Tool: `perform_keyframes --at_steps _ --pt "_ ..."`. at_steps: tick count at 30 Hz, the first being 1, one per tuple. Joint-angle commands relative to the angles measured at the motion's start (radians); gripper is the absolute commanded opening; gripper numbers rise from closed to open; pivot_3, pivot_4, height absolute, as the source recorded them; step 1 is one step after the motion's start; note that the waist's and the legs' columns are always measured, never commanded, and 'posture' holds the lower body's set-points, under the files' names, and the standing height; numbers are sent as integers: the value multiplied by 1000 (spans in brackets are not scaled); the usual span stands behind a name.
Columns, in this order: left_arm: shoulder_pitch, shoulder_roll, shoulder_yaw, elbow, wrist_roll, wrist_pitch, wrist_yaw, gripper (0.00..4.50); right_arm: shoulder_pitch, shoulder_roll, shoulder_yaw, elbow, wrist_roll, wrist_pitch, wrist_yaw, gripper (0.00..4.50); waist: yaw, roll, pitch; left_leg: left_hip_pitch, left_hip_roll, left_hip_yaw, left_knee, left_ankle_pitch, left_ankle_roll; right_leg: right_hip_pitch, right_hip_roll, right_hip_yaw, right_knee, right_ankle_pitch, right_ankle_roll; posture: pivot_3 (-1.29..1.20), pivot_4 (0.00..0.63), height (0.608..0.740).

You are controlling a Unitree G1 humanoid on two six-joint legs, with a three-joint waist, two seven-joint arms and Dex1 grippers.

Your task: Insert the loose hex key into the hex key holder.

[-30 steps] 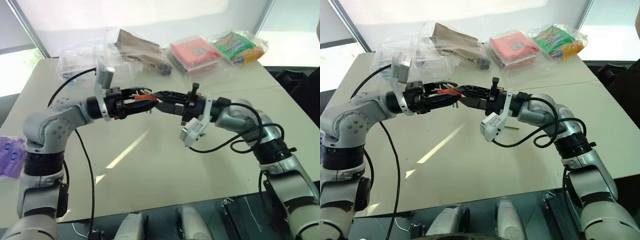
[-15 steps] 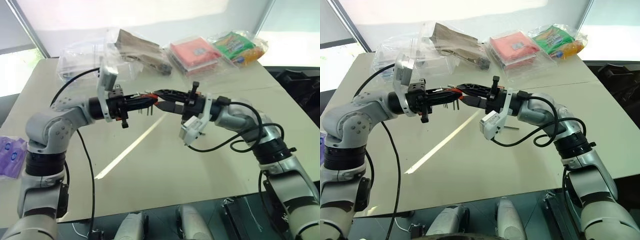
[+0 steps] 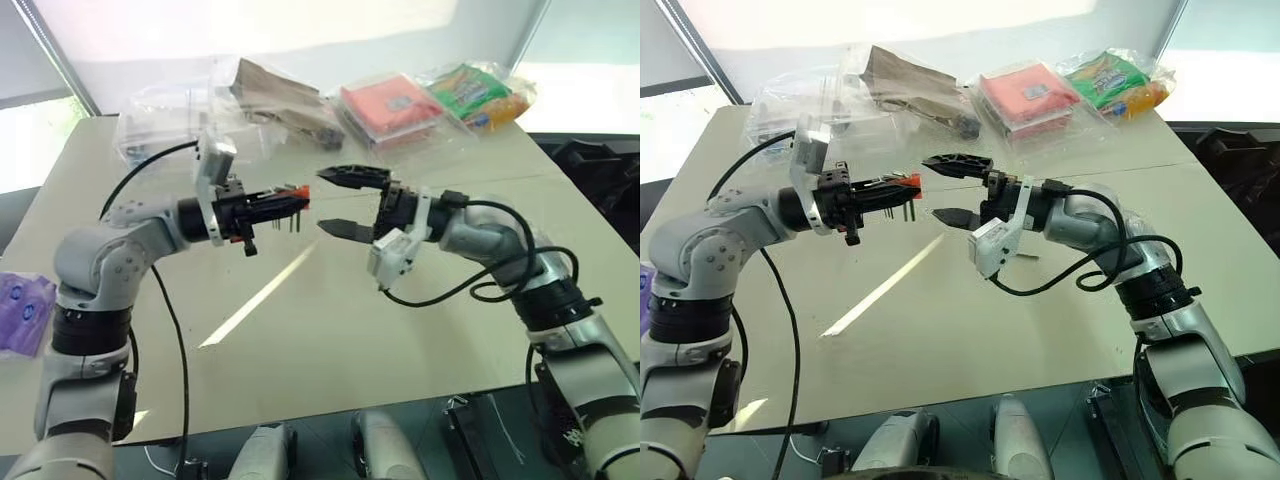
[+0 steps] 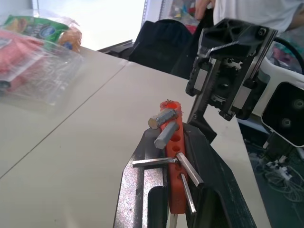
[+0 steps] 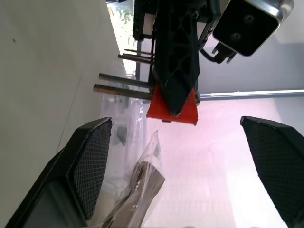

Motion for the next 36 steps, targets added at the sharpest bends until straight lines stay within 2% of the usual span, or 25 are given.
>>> perform_keyframes --at_steps 1,3,6,9,12,18,27,29,31,36 --pt "25 25 9 -64 69 -93 10 0 56 -27 -44 -65 232 305 174 4471 1 0 0 0 0 0 0 0 0 0 0 0 0 0 0 0 150 740" --pt "42 14 11 -84 90 -121 32 0 84 -49 -72 -90 348 581 281 4471 4 0 0 0 0 0 0 0 0 0 0 0 0 0 0 0 150 740" --pt "79 -22 12 -88 122 -169 68 0 96 -113 -64 -95 411 929 429 4471 17 0 0 0 0 0 1 0 1 1 -1 0 0 0 0 0 150 740" --pt "109 -39 6 -94 144 -197 83 0 96 -128 -47 -74 430 1122 489 4471 24 0 0 0 0 0 1 -1 2 1 -1 0 -1 0 0 0 150 740" --pt "131 -52 0 -106 172 -238 95 0 99 -139 -11 -55 414 1233 542 4471 28 0 0 0 0 0 1 -1 2 1 -1 0 -1 0 0 0 150 740" --pt "163 -86 3 -141 170 -280 114 0 75 -99 33 20 358 1257 544 4471 30 0 0 -1 0 1 2 -1 2 1 -2 0 -1 0 0 0 150 740" --pt "191 -62 -9 -225 72 -182 80 0 26 -33 54 156 299 1202 535 4471 26 0 0 0 0 1 2 -1 1 1 -2 0 -1 0 0 0 150 740" --pt "189 -62 -7 -227 68 -177 84 0 19 -22 56 179 291 1189 532 3973 26 0 0 1 0 1 2 -1 1 2 -1 0 -1 0 0 0 150 740" --pt "185 -63 -6 -225 66 -172 88 0 17 -18 60 198 277 1175 530 3266 27 0 0 1 0 1 2 -1 1 2 -1 0 -1 0 0 0 150 740" --pt "177 -69 -1 -214 64 -168 102 0 21 -6 58 207 268 1174 531 667 28 0 0 1 0 1 2 -1 1 3 -1 0 -1 0 0 0 150 740"
